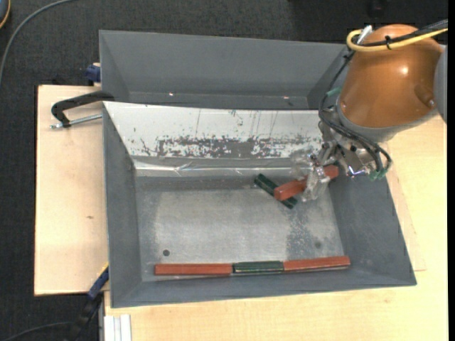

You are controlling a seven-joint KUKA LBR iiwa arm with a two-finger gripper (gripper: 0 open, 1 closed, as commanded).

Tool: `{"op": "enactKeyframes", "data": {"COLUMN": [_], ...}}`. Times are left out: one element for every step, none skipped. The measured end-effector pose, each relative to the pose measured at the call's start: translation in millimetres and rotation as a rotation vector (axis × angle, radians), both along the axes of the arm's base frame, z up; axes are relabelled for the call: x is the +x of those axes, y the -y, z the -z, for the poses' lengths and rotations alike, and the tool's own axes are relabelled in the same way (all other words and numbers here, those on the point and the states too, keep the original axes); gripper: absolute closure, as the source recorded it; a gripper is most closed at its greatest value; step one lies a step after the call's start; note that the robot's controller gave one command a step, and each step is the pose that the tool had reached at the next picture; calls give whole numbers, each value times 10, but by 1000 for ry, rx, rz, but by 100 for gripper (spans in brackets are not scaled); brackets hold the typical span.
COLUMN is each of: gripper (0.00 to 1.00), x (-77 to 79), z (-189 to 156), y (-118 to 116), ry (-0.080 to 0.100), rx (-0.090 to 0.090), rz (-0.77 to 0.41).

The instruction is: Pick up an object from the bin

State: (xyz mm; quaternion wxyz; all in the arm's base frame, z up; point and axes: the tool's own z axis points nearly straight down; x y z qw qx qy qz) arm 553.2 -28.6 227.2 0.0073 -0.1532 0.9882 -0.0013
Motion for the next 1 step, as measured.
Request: {"op": "enactKeyframes", "data": {"gripper": [100], "x": [-122], "z": [14], "y": [-725], "ry": [-12], "rx": [1], "rz": [-174]}}
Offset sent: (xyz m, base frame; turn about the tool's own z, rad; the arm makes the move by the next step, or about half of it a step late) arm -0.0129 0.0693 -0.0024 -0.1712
